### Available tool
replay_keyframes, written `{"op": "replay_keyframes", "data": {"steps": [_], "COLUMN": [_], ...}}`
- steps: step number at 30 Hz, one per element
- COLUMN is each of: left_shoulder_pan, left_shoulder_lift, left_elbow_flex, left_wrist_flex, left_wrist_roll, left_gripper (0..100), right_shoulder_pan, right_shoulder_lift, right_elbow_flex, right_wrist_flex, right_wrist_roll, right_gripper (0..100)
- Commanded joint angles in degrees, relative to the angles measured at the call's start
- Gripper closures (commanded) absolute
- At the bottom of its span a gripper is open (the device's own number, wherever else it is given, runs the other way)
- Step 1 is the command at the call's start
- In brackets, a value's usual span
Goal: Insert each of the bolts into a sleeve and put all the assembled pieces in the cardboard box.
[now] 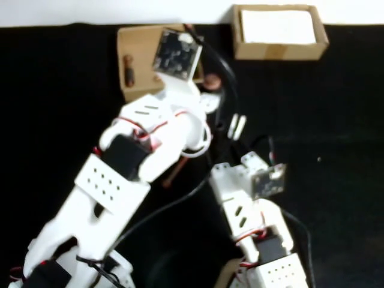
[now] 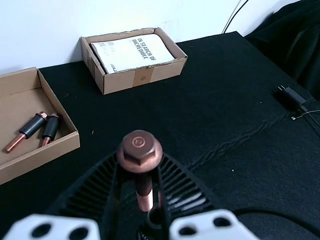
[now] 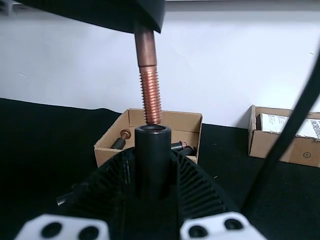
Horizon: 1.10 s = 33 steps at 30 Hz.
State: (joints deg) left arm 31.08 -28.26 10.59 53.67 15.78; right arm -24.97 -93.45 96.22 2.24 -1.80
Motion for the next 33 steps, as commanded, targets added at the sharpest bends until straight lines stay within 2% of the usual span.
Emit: {"op": "replay_keyframes", "data": {"steps": [1,14,21,25,33], "left_shoulder_pan": [1.1,1.6,1.5,1.7,2.3], "left_shoulder_lift": [-0.3,-0.4,0.0,0.0,0.2], "left_elbow_flex": [-2.0,-2.6,-8.3,-8.0,-7.9], "left_wrist_flex": [0.3,0.2,3.4,4.1,4.6], "left_wrist_roll": [0.3,0.3,0.1,-2.8,-3.0], "left_gripper": [99,99,99,99,99], "right_shoulder_pan": [0.0,0.0,0.0,0.0,0.0], "right_shoulder_lift": [0.0,0.0,0.0,0.0,0.0], "right_elbow_flex": [1.4,1.4,1.5,1.5,1.5], "right_wrist_flex": [-1.3,-1.2,-1.2,-1.2,-1.1], "right_wrist_roll": [0.3,0.3,0.3,0.3,0.3], "right_gripper": [99.2,99.2,99.2,99.2,99.2]}}
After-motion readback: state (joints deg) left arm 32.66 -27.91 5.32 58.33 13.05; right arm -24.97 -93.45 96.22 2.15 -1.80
